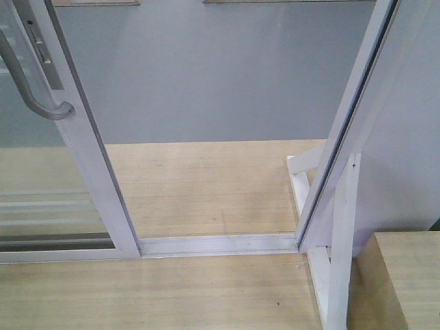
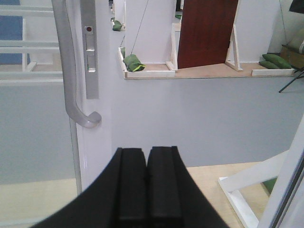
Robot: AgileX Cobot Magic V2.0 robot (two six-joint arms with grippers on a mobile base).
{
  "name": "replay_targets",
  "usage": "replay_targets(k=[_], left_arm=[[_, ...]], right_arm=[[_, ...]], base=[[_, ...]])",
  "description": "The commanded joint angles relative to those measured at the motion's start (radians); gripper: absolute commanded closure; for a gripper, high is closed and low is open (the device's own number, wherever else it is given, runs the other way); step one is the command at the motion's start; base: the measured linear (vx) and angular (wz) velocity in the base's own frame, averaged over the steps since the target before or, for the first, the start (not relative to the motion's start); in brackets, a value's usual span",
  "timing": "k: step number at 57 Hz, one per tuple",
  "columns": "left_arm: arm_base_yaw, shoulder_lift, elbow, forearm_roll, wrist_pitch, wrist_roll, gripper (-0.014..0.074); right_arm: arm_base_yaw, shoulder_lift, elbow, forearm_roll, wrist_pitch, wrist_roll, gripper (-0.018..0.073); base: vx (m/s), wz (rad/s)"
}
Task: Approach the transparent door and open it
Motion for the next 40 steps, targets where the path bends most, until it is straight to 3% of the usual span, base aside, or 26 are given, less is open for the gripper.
replay_targets(k=[1,31,35,40], left_arm=[[-0.007,0.01,-0.03,-0.002,-0.052,-0.004,0.0602],[-0.007,0.01,-0.03,-0.003,-0.052,-0.003,0.0602],[-0.007,0.01,-0.03,-0.069,-0.052,0.001,0.0602],[-0.004,0.01,-0.025,-0.154,-0.051,0.165,0.0602]], right_arm=[[-0.002,0.012,-0.028,0.013,-0.064,0.004,0.0561],[-0.004,0.012,-0.028,0.013,-0.064,0.004,0.0561],[-0.004,0.012,-0.028,0.013,-0.064,0.004,0.0561],[-0.004,0.012,-0.028,0.013,-0.064,0.004,0.0561]], base=[[0.0,0.0],[0.0,0.0],[0.0,0.0],[0.0,0.0]])
